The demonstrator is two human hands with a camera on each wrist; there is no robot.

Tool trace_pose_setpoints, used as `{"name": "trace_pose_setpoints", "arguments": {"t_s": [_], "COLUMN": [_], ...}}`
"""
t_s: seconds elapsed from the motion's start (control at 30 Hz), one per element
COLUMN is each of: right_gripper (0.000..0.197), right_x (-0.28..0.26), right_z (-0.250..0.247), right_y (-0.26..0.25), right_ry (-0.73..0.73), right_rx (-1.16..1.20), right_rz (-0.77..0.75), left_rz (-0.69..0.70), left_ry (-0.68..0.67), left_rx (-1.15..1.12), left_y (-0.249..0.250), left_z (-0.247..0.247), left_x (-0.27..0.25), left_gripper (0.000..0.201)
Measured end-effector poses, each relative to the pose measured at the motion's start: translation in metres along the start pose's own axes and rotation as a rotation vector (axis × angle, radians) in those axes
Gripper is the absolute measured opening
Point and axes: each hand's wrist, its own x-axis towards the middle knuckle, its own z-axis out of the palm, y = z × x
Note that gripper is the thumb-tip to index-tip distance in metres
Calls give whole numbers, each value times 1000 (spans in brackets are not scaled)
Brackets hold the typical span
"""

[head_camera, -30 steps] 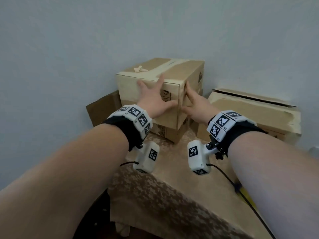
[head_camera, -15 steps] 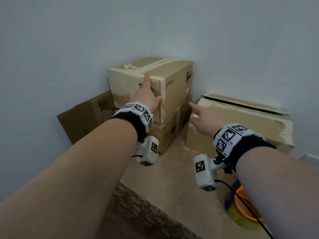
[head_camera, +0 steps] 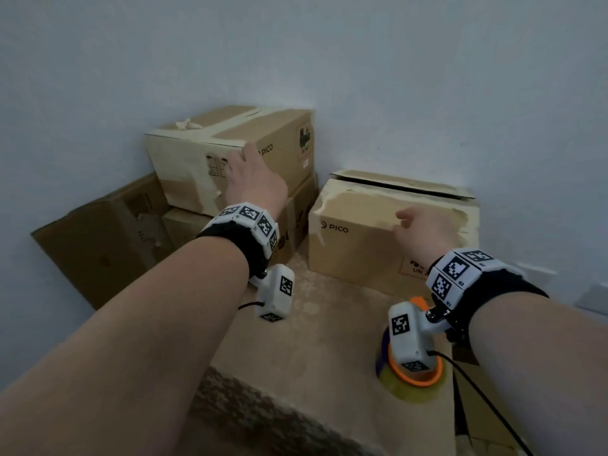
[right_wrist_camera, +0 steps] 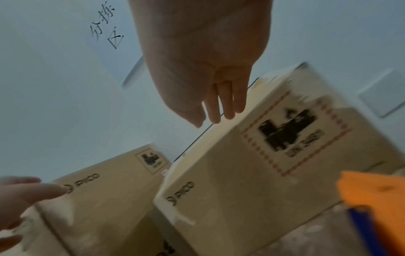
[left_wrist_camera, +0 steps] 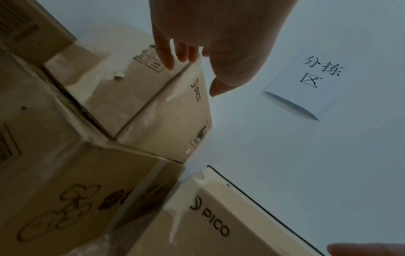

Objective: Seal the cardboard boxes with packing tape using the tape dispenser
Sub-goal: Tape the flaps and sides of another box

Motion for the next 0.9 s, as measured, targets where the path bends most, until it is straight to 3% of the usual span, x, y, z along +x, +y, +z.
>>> {"name": "trace_pose_setpoints", "arguments": {"t_s": [0.1,0.2,0.27,0.5,0.6,0.7,0.8,0.9], "right_gripper": [34,36,39,36,54,69,59,48], "right_x": [-11,-19,-23,-29,-30,-28,-32,-36], "right_z": [-9,-16,-19,-13,-11,-9,-6,0], "right_y": [23,42,53,82,88,92,95,93], "right_ry": [39,103,128,113,57,18,96,72], "right_rx": [-25,-41,-58,22,78,141,181,188], "right_rz": [57,146,211,248,260,262,292,289], "left_rz": [78,99,79,-115,-260,-301,-258,-289], "left_ry": [-178,-468,-563,-564,-611,-630,-599,-573], "left_rx": [35,129,114,-116,-381,-446,-431,-449], "left_y": [9,14,16,13,14,13,13,11], "left_z": [20,39,50,76,84,89,89,85], "left_x": [-9,-18,-23,-21,-20,-19,-22,-28], "left_gripper": [49,55,60,68,67,58,34,29]}}
